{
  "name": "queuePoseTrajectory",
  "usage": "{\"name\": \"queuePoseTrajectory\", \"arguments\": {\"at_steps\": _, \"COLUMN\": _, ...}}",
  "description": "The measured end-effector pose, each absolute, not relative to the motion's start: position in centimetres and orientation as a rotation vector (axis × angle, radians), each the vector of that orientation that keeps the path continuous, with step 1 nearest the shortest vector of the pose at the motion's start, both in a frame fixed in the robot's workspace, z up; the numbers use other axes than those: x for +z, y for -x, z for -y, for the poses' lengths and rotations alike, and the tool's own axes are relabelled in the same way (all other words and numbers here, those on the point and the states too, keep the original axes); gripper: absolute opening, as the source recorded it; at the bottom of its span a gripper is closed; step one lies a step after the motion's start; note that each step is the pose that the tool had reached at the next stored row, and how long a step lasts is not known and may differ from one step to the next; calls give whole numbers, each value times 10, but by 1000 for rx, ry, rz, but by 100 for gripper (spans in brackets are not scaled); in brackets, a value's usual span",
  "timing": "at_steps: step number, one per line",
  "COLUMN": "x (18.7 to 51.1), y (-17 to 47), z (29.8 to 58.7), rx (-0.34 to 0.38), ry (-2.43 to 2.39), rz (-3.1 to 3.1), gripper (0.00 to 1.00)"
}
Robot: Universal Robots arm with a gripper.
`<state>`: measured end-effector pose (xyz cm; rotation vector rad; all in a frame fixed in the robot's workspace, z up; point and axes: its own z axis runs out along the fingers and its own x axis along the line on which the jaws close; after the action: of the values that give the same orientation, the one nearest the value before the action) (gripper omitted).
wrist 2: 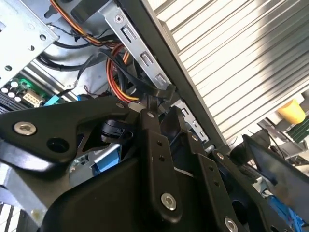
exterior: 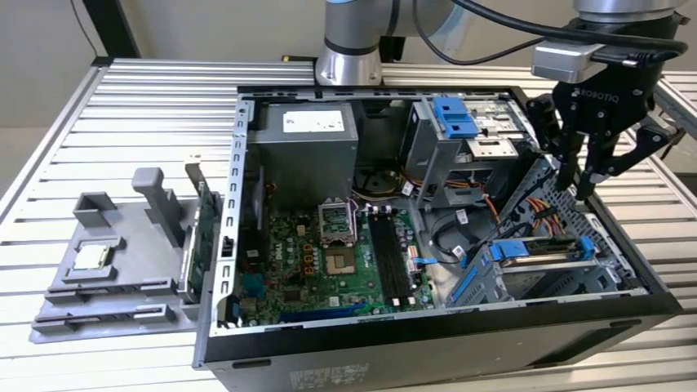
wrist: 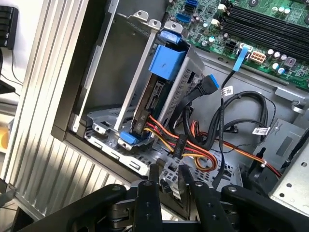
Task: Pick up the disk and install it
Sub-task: 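Insert the second disk wire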
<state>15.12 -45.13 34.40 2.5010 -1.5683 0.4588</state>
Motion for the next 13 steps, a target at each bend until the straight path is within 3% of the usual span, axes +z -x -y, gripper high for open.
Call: {"name": "queuePoseTrajectory", "arguments": {"at_steps": 13, "x": 344, "y": -155, "z": 447, "rx": 459, "ry": -2501, "rz": 1568, "gripper": 100}}
